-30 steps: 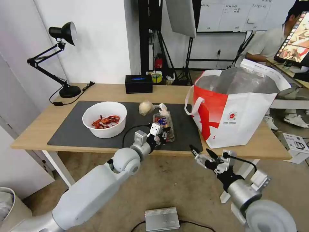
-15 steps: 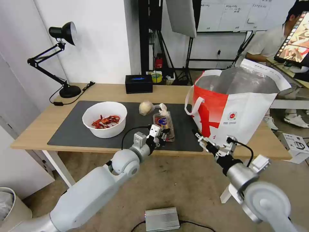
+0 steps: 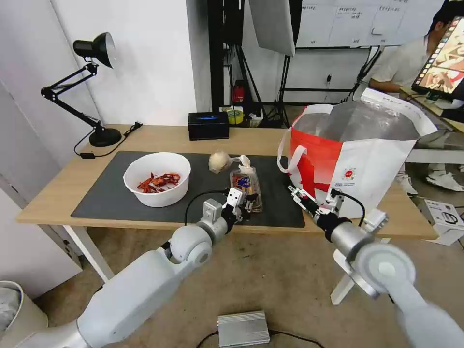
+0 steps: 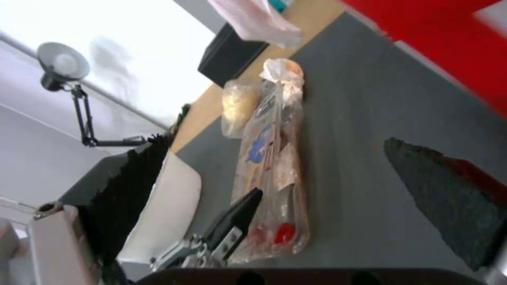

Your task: Pick up the trash from the table and place it into the takeout bag.

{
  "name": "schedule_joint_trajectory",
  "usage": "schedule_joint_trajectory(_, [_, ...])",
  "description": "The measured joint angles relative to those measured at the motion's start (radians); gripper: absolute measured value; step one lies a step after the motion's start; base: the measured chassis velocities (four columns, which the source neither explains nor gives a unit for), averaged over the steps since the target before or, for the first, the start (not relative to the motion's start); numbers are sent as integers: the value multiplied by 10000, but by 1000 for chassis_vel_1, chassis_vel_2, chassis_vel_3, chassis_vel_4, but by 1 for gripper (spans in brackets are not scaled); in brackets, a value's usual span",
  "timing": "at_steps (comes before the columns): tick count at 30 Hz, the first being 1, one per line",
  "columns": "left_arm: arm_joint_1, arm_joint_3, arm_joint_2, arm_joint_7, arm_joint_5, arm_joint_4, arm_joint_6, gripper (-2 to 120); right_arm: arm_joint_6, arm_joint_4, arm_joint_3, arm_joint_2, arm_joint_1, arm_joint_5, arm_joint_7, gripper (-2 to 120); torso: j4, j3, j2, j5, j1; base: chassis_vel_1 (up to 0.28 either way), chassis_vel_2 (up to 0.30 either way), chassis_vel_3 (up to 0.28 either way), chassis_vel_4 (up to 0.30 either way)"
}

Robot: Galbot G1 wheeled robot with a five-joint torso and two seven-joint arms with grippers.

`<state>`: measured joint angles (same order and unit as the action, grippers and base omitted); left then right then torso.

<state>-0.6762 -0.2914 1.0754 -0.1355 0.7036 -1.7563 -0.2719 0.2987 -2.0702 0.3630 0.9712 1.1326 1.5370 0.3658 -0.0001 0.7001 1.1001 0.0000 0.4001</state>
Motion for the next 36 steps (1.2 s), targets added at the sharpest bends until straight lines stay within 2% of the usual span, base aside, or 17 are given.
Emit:
schedule_joint_trajectory(11, [-140, 35, 4, -32, 4, -86, 0, 0, 412, 1224, -1088, 566, -1730, -14, 766, 100, 2, 0, 0, -1, 0, 0, 0, 0, 0])
schedule_joint_trajectory(36, [-267, 75, 43, -92, 14, -176, -8, 0, 1248, 3090, -2319, 1601, -3611, -431, 1538, 100, 1, -1, -1, -1, 1, 0, 0, 0, 0])
